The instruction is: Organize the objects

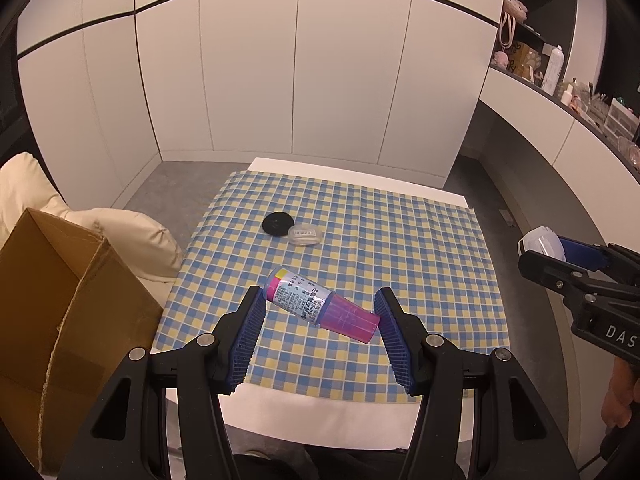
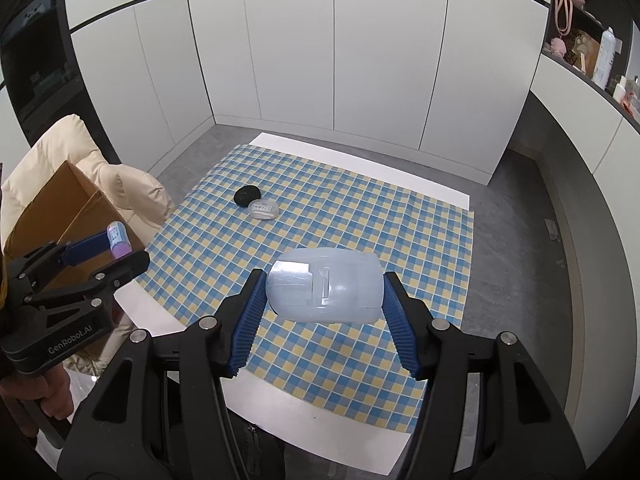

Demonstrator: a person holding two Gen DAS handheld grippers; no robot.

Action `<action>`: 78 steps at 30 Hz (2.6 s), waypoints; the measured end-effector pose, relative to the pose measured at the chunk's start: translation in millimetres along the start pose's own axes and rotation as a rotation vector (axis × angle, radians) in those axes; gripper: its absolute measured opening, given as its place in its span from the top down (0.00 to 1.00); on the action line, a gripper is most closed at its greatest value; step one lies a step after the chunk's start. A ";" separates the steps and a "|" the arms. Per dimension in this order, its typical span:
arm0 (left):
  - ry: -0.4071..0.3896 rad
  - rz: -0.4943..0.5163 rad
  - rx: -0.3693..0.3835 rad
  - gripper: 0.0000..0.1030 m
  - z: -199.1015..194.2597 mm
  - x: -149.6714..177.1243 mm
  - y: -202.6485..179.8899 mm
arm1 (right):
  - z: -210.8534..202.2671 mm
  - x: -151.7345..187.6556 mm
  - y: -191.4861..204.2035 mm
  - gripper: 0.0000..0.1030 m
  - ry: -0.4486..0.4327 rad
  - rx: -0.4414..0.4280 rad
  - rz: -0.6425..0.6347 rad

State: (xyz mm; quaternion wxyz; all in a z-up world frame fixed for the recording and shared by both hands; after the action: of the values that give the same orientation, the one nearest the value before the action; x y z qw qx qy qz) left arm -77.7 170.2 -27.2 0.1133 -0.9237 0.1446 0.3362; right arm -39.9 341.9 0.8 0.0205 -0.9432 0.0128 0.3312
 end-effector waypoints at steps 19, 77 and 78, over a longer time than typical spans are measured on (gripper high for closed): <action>-0.013 -0.035 -0.011 0.44 -6.1 0.3 23.9 | 6.6 -8.9 18.2 0.41 0.005 -0.026 -0.014; -0.055 -0.175 -0.150 0.44 -43.5 18.1 135.2 | 32.0 -37.5 144.9 0.41 -0.003 -0.157 -0.175; -0.057 -0.179 -0.151 0.44 -44.4 18.1 136.7 | 32.1 -37.8 146.6 0.41 -0.005 -0.159 -0.178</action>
State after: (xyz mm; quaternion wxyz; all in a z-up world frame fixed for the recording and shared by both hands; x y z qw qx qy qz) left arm -85.2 25.7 -21.1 0.0768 -0.9290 0.0324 0.3606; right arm -94.9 197.4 -5.0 -0.0252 -0.9386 -0.0974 0.3302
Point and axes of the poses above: each gripper's, at about its wrist camera, not at the fingertips, and z roughly the way its jaws point, y to its left, x to its underside, the point moved 2 cm from there along z, roughly the way its jaws point, and after that the axes turned 3 degrees about -z, right-handed, at the moved point
